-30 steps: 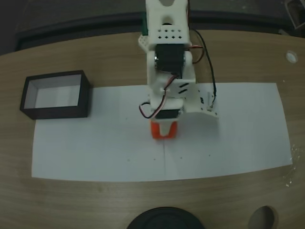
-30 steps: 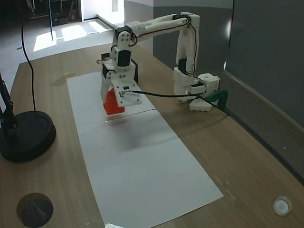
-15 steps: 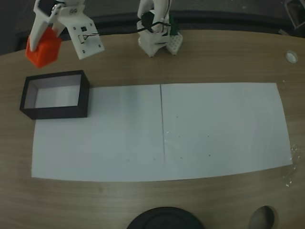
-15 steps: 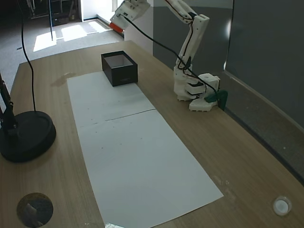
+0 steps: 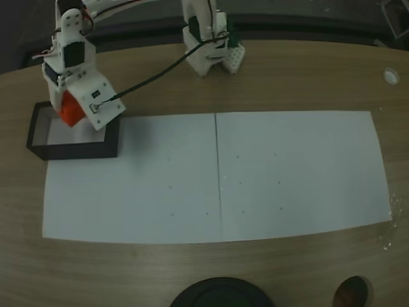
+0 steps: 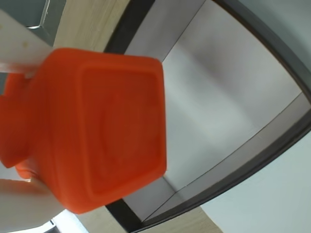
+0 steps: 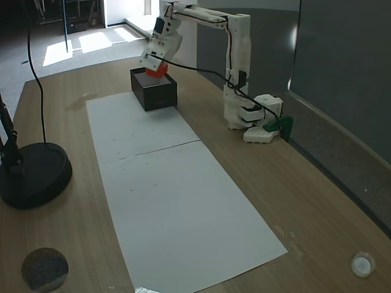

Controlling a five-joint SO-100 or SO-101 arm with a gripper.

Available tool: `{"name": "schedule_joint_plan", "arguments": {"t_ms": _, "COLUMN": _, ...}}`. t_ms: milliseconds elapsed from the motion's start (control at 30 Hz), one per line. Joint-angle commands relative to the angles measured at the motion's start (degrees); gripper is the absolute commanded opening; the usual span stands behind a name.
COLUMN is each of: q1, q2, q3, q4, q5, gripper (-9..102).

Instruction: Grab a orange square and put it in the box.

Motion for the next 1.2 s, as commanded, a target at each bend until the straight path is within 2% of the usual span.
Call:
{"name": "schedule_joint_plan", "arguments": {"t_ms": 0, "q1": 0.35, "q2": 0.26, "q3": -1.93, "q4": -0.97, "q5": 0.53, "gripper": 4}}
{"name": "schedule_joint_plan", "arguments": {"t_ms": 267, "q1": -1.05, "q2": -1.58, "q3": -1.14, "q4": -2.64, "q5": 0.7, "gripper": 6}}
{"name": "schedule_joint_plan", "arguments": {"t_ms": 433, "q1": -1.23, "q2": -1.67, "q3": -1.67, "q4": -2.37, "q5": 4.22, "gripper": 32}}
{"name": "schedule_joint_plan", "arguments": {"t_ms": 500, "q1": -1.49, "q2": -1.14, "q3": -1.67, "q4": -2.02, "q5": 4.31, "gripper": 36}}
{"name": "schedule_joint_plan", "arguments": {"t_ms": 733, "q1": -5.54, "q2": 3.6, "q3": -2.02, "q4": 0.53, "q5": 4.83, "gripper": 27}}
{"name": "schedule_joint_plan", "arguments": {"t_ms": 867, "q1": -12.92, "q2": 12.04, "q3": -4.31, "q4": 8.0, "q5": 7.91, "gripper": 8}}
{"name": "schedule_joint_plan", "arguments": {"t_ms": 933, "q1": -19.95, "q2": 17.84, "q3": -6.06, "q4": 12.48, "q5": 9.49, "gripper": 0}}
{"name": "schedule_joint_plan", "arguments": {"t_ms": 1033, "q1": -33.75, "q2": 27.69, "q3": -6.86, "q4": 19.78, "q5": 14.06, "gripper": 0}}
{"name": "schedule_joint_plan", "arguments": {"t_ms": 1167, "q1": -53.96, "q2": 42.54, "q3": -5.71, "q4": 23.12, "q5": 20.3, "gripper": 0}}
